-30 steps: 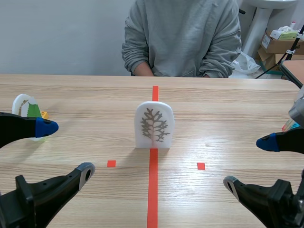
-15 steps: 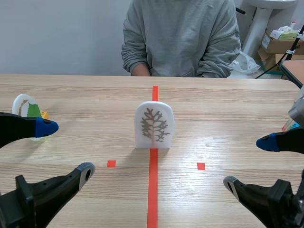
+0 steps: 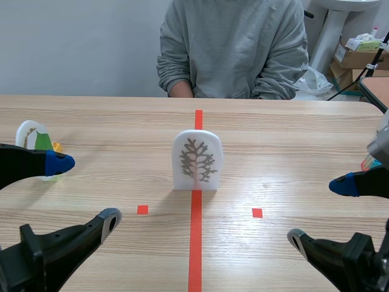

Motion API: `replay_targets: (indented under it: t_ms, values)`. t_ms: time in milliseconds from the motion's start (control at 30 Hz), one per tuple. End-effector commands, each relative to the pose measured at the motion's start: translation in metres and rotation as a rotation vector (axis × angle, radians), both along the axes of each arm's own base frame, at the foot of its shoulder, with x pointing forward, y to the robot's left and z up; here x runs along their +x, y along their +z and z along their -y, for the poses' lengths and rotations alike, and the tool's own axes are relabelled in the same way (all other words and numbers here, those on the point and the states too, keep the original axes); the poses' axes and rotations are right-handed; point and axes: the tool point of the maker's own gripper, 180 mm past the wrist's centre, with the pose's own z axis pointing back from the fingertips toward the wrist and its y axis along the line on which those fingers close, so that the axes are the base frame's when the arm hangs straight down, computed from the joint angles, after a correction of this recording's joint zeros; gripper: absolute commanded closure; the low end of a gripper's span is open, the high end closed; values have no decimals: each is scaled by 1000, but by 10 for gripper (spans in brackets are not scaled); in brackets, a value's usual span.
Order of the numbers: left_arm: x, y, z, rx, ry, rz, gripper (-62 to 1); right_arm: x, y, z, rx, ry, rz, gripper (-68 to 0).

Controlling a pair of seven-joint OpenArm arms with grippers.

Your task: Do the leaf sorting experiment

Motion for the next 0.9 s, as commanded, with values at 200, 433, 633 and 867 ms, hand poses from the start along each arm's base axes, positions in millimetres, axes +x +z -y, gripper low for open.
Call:
replay_targets:
  t_ms: [200,433,633,867]
  values:
    - [-1,4,3,-21,-2,7,-623,13,8,7,-49,11,50,-667]
    - [-1,4,2,-21,-1,7,-623,36,17,13,-135,67,111,-667]
    - [0,5,2,-24,4,13,-623,61,12,21,-164,88,120,-667]
    - [0,4,1,-14,6,14,-623,92,5,15,-152,117,131,-667]
